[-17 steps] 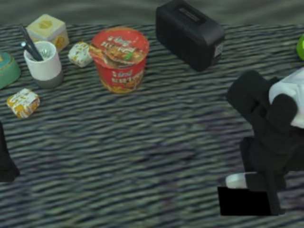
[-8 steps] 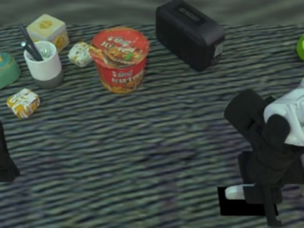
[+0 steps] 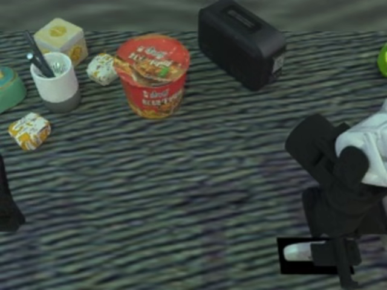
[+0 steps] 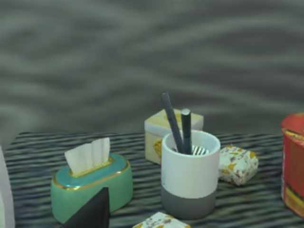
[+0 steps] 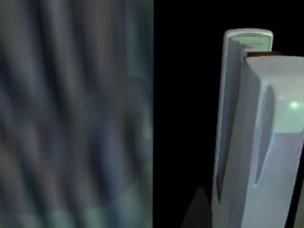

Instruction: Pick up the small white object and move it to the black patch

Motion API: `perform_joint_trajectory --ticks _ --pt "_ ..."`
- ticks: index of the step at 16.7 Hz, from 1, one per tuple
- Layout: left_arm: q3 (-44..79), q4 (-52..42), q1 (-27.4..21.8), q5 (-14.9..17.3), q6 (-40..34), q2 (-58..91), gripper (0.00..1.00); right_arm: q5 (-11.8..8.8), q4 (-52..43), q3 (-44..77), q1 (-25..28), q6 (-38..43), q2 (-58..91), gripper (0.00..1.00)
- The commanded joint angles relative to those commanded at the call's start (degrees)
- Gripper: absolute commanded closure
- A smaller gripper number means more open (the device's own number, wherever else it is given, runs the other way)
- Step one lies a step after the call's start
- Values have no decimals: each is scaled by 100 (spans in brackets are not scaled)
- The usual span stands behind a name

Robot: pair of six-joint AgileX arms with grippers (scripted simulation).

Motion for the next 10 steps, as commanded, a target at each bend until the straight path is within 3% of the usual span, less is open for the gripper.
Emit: perform_joint_trajectory --ticks 4,10 --pt "0 0 0 0 0 0 0 0 0 0 0 0 0 2" --pt "0 0 0 0 0 0 0 0 0 0 0 0 0 0"
